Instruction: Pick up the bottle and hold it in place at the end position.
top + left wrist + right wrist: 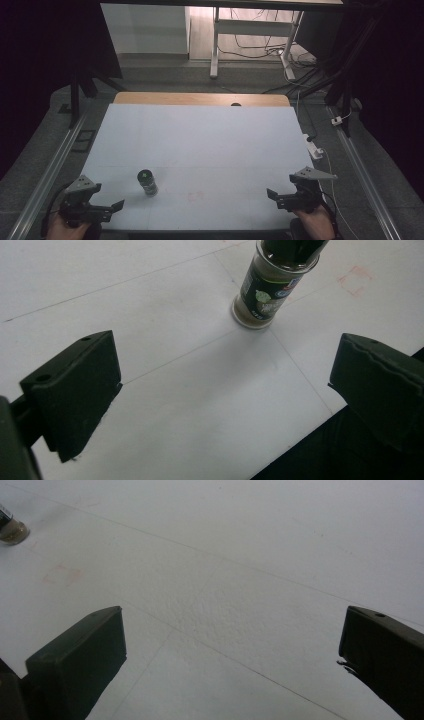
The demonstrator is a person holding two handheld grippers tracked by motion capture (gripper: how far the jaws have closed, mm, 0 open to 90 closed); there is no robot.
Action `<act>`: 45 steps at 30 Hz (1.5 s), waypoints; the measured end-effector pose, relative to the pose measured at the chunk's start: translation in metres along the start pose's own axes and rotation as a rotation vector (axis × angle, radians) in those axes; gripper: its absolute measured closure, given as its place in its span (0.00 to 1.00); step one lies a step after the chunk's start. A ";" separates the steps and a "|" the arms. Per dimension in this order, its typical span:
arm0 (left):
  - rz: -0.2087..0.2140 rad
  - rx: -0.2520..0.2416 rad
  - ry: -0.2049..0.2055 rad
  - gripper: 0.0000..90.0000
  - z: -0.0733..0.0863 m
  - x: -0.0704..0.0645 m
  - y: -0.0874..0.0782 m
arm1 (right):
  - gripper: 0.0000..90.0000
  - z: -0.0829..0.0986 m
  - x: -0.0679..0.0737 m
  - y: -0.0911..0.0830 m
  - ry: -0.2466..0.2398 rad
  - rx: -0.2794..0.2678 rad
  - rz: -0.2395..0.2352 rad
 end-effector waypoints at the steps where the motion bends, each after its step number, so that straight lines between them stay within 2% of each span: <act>1: 0.002 0.004 0.003 0.02 0.000 0.000 0.000 | 0.00 0.000 0.000 0.000 0.000 0.008 -0.005; 7: 0.005 0.020 0.017 0.01 -0.001 -0.001 0.002 | 0.00 -0.001 0.003 0.002 -0.032 0.027 -0.016; 26: 0.017 0.031 0.003 0.00 -0.002 0.000 0.002 | 0.00 -0.001 0.004 0.004 -0.054 0.042 -0.049; 34: 0.023 0.021 0.022 0.00 -0.004 -0.002 0.003 | 0.00 -0.001 0.004 0.004 -0.052 0.043 -0.054; 45: 0.082 0.005 0.075 0.00 -0.012 -0.005 0.010 | 0.00 -0.001 0.004 0.005 -0.052 0.050 -0.059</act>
Point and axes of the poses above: each handheld gripper's, and its own axes: y roughly forward along the jaws, z roughly out of its underside, x roughly to its left, the point moved 1 cm from there along y, roughly forward along the jaws, and after that the axes turned 10 degrees about -y, right-handed, at the moved point
